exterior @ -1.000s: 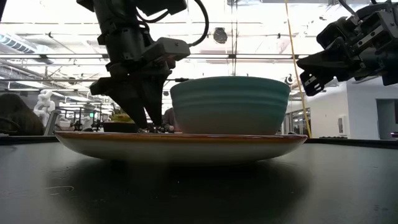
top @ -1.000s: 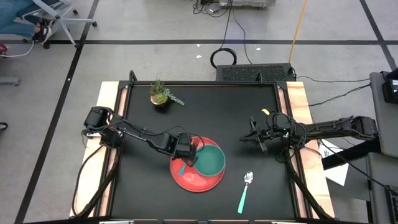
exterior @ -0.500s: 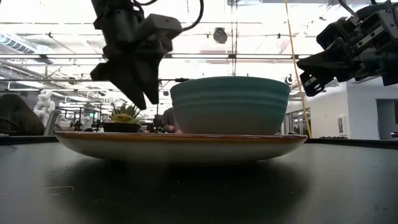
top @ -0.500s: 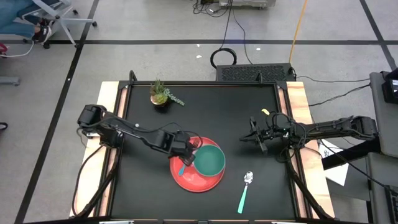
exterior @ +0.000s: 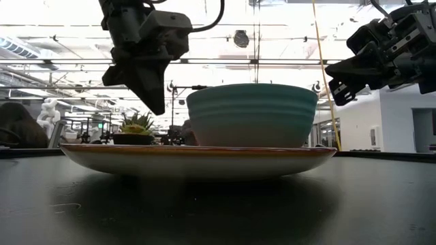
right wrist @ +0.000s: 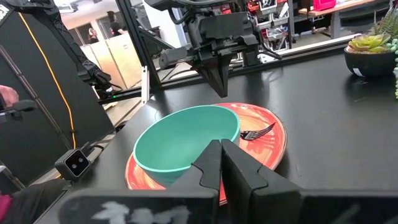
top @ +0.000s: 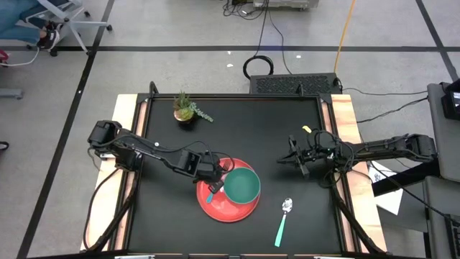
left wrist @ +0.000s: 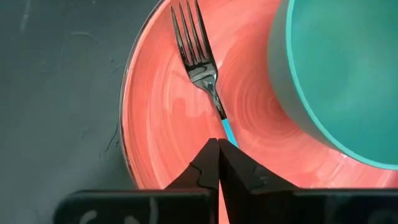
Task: Set table place
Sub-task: Adjust the green bowl on the orange plate
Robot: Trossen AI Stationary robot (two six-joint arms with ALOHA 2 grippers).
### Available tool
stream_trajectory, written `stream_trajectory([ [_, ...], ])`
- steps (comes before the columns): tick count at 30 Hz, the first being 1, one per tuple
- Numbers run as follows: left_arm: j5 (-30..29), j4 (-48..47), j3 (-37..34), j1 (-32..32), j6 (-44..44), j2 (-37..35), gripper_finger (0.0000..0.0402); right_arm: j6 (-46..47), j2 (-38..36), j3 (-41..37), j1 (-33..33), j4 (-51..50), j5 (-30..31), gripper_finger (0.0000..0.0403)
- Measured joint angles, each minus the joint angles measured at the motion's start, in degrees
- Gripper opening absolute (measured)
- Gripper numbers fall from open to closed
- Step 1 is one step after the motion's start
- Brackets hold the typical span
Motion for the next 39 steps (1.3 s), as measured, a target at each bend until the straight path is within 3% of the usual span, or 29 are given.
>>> stream_trajectory([
  [16,-0.99,-0.03,0.00,0.00,1.70,0.00,0.0003,0.02,0.00,-0.01,0.00,-0.09,0.04,0.0004],
  [22,-4.25,0.44,0.00,-0.39,9.72,-0.85,0.0002,0.02,0.00,0.00,-0.02,-0.33,0.07,0.0004],
  [33,-12.92,11.61,-0.04,-1.65,21.06,-8.10,0.0003,0.02,-0.02,-0.02,0.00,-0.67,0.07,0.0004],
  [39,-13.69,16.37,0.00,-2.79,30.94,-11.76,0.0002,0.02,-0.02,0.00,0.00,-0.72,0.07,0.0004],
])
